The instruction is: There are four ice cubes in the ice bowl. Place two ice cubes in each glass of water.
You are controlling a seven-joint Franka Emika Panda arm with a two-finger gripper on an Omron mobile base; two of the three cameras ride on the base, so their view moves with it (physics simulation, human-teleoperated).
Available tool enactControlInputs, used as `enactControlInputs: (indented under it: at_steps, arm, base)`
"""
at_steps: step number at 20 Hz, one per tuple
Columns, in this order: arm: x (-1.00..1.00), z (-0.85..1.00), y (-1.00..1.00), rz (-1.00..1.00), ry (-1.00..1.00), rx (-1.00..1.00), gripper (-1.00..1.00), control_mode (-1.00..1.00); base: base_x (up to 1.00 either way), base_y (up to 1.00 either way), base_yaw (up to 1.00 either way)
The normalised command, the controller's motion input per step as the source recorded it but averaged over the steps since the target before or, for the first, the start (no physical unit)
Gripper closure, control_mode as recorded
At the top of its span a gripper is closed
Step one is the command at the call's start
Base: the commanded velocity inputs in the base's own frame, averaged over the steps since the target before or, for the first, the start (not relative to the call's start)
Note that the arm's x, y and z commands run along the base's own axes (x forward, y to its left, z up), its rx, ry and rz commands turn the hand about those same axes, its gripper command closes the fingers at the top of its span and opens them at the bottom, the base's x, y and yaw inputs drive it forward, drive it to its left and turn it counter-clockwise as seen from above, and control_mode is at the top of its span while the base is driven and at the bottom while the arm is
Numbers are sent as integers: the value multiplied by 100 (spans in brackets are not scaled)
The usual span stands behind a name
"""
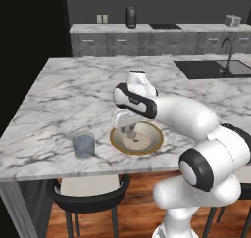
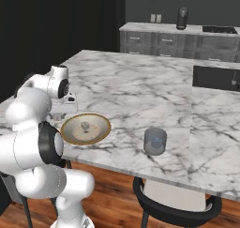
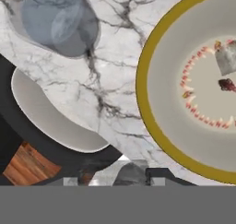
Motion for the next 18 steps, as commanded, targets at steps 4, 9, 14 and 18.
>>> enactControlInputs:
  at_steps: [4,9,14,18]
  arm:
    - [0,36,95,4,0,-5,100,-100]
    - [5,8,86,0,0,-7,100,-100]
    - [7,-10,40,0,-13,0,100,-100]
    - [31,-25,21,0,-14,0,100,-100]
  base:
    - [0,0,0]
    - [0,0,0]
    - [0,0,0]
    - [0,0,0]
